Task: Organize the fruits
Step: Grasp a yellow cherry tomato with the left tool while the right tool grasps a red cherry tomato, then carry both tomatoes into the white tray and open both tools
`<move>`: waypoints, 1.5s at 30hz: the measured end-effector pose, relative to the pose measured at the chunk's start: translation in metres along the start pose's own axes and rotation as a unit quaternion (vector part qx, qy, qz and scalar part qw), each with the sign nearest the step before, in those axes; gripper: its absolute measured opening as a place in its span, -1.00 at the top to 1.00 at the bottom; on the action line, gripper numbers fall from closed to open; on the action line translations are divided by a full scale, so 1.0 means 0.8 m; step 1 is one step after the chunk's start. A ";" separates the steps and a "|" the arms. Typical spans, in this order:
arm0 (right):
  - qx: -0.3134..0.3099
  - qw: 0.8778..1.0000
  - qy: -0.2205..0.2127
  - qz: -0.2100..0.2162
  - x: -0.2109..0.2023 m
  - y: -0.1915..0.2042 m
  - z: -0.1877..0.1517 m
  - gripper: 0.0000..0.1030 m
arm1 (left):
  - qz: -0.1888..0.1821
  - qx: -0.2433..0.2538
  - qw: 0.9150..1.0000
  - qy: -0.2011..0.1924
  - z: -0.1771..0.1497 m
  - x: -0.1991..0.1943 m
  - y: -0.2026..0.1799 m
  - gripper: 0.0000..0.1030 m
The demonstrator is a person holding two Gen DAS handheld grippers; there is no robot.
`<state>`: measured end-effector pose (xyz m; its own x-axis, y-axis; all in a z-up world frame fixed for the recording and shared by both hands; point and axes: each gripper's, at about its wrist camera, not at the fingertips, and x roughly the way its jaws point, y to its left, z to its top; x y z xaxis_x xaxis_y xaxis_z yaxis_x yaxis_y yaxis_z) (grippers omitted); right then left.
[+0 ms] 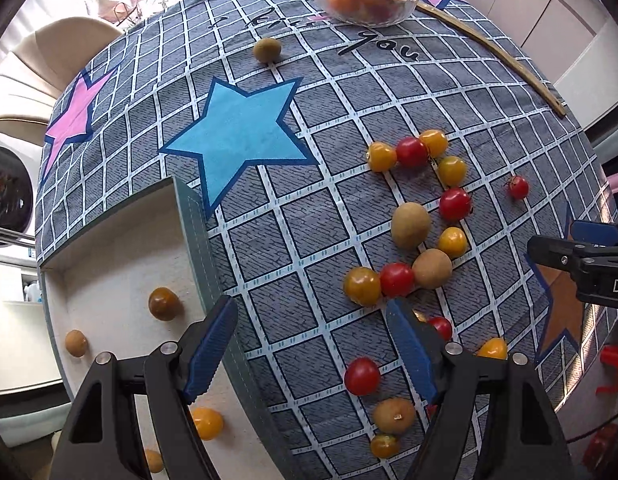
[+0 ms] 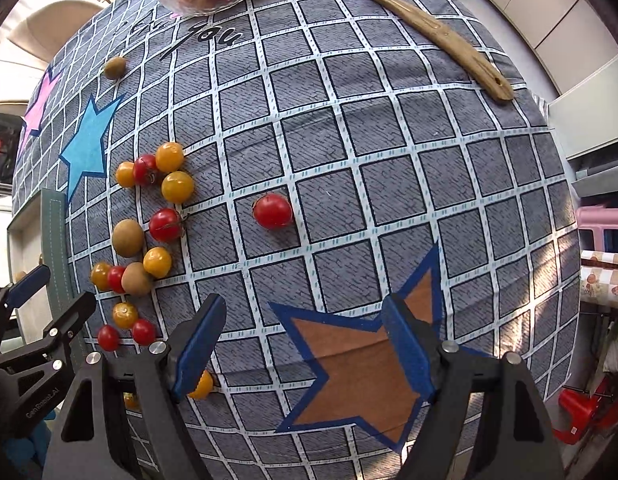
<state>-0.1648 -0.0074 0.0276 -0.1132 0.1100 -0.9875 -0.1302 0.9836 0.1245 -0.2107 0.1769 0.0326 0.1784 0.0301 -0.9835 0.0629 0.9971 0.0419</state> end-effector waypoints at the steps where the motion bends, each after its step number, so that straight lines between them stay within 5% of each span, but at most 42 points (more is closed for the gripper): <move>1: -0.005 1.000 -0.002 0.000 0.002 0.000 0.002 -0.60 | 0.001 0.000 1.000 0.003 0.000 0.004 0.000 -0.51; 18: -0.053 0.998 -0.024 -0.017 0.022 0.020 0.059 -0.16 | -0.005 -0.013 1.000 0.021 0.011 0.035 -0.007 -0.36; 23: -0.064 0.997 -0.025 -0.028 0.021 0.026 0.078 0.18 | -0.015 -0.013 1.000 0.020 0.016 0.036 -0.008 -0.06; 27: -0.057 0.998 -0.028 -0.028 0.020 0.033 0.062 0.59 | -0.027 -0.007 0.999 0.016 0.021 0.031 -0.018 0.50; 45: -0.014 0.998 -0.022 0.052 -0.005 0.021 0.039 0.60 | -0.062 -0.054 0.996 -0.015 0.007 -0.037 -0.002 0.56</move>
<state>-0.1359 0.0134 0.0303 -0.0842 0.2186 -0.9722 -0.1479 0.9621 0.2292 -0.2109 0.1743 0.0623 0.2057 -0.0947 -0.9740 -0.0194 0.9947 -0.1008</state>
